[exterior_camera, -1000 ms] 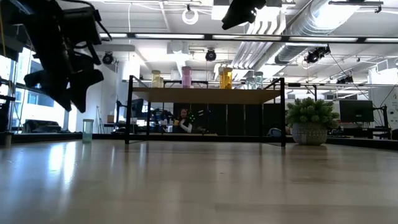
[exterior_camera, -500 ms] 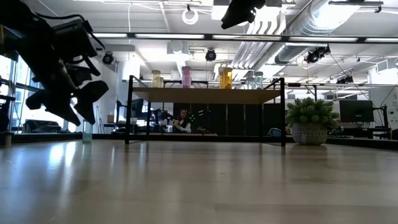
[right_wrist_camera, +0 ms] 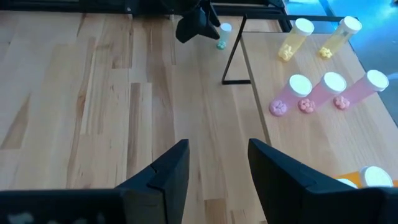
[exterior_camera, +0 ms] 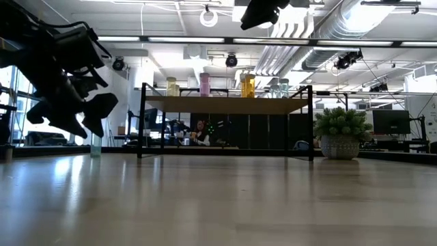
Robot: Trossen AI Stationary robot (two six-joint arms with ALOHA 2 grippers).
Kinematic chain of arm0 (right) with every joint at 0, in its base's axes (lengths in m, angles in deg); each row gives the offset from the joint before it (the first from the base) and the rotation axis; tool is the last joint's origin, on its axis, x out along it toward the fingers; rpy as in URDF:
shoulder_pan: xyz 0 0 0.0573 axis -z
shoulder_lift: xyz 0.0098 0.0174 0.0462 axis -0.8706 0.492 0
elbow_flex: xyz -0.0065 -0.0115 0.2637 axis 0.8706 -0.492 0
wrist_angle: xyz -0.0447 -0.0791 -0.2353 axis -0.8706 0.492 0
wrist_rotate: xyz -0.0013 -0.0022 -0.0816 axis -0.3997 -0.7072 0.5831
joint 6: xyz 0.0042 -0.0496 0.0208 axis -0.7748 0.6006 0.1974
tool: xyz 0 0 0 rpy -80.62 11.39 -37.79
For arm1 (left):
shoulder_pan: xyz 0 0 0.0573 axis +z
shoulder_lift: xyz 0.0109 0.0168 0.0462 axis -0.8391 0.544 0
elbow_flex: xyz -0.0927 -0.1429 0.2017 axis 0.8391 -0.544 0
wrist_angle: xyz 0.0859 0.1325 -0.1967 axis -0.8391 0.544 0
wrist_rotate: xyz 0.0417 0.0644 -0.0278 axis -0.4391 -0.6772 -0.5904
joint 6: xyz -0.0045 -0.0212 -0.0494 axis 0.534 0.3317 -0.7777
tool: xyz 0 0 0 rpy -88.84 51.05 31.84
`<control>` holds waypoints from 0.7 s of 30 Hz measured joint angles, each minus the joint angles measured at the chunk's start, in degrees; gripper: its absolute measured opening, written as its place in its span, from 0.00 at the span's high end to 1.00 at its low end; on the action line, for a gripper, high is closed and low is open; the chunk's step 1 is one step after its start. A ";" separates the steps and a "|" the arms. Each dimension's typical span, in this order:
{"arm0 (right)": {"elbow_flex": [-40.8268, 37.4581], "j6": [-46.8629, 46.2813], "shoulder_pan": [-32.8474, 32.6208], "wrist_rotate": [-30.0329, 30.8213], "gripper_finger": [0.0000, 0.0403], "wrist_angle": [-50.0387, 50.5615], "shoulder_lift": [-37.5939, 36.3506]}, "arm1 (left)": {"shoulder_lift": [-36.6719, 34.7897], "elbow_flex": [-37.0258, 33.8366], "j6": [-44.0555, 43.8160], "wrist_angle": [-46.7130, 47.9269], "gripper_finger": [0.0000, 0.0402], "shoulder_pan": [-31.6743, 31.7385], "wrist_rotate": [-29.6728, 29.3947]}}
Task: Pick and place medicine bottles onto shelf by color
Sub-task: Put the blue pill bottle on the shelf aligned with the other blue pill bottles
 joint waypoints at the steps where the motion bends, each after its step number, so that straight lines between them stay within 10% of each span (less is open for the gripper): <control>1: 0.00 0.00 0.00 0.00 0.61 -0.24 0.00 | 0.30 0.00 1.04 -0.85 0.49 0.00 0.11; 21: 0.00 -0.03 -0.02 0.01 0.61 -2.30 0.01 | 12.11 0.00 5.59 -10.95 0.49 4.99 0.31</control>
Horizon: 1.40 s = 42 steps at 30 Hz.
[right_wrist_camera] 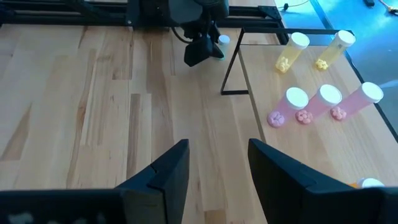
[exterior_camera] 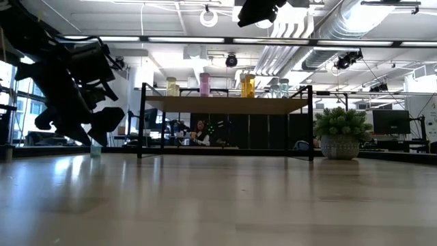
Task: Pick and place medicine bottles onto shelf by color
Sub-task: Put the blue pill bottle on the shelf aligned with the other blue pill bottles
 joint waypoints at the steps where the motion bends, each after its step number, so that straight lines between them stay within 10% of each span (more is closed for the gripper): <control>1: 0.00 0.00 0.00 -0.01 0.61 -0.01 -0.01 | 0.40 0.00 0.07 -0.01 0.49 0.45 0.31; 20: 0.00 0.00 -0.02 -0.01 0.61 -0.07 -0.01 | 7.88 0.01 2.67 -3.09 0.50 3.39 1.24; 42: 0.00 -0.01 -0.02 0.01 0.61 -0.07 -0.01 | 8.35 0.07 4.37 -2.94 0.76 3.34 1.21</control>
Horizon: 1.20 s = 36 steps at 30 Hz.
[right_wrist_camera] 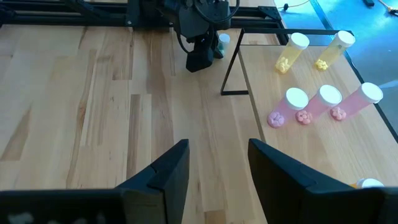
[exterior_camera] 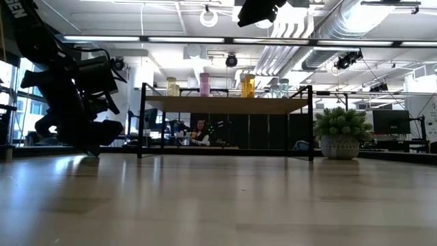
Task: Pick and place medicine bottles onto shelf by color
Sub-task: Put the blue pill bottle on the shelf aligned with the other blue pill bottles
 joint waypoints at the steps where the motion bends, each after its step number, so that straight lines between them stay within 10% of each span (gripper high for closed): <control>1: 0.00 0.00 0.00 -0.01 0.61 0.00 0.00 | -0.01 0.02 0.04 0.00 0.76 0.00 0.04; 36: 0.01 -1.92 0.00 0.00 0.61 -0.06 0.02 | -19.83 8.60 22.72 0.78 0.76 5.70 1.50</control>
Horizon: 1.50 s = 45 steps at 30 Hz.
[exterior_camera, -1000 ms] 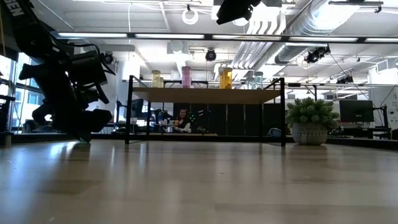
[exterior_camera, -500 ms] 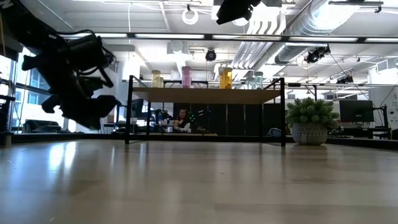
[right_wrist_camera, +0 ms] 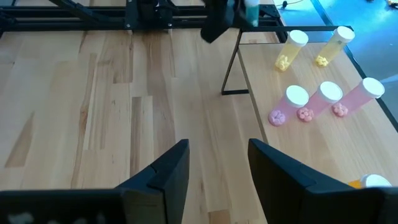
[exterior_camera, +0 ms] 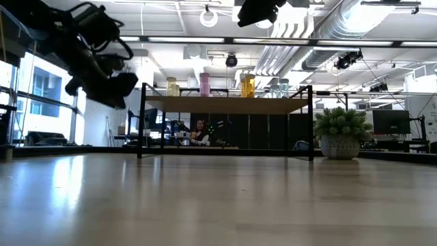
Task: Pick and place medicine bottles onto shelf by color
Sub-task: Put the blue pill bottle on the shelf aligned with the other blue pill bottles
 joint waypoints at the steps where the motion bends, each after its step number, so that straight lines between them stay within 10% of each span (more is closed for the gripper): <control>1: -0.01 -0.02 0.01 0.00 0.61 0.00 0.00 | -0.53 0.58 1.06 0.01 0.76 0.29 0.01; 22: 0.01 -0.02 0.01 0.00 0.61 -1.12 0.00 | -5.81 16.85 21.67 2.99 0.76 0.38 4.34; 45: 0.01 7.59 0.00 -9.18 0.61 -11.90 0.85 | -2.76 19.55 19.23 2.79 0.76 -24.11 12.76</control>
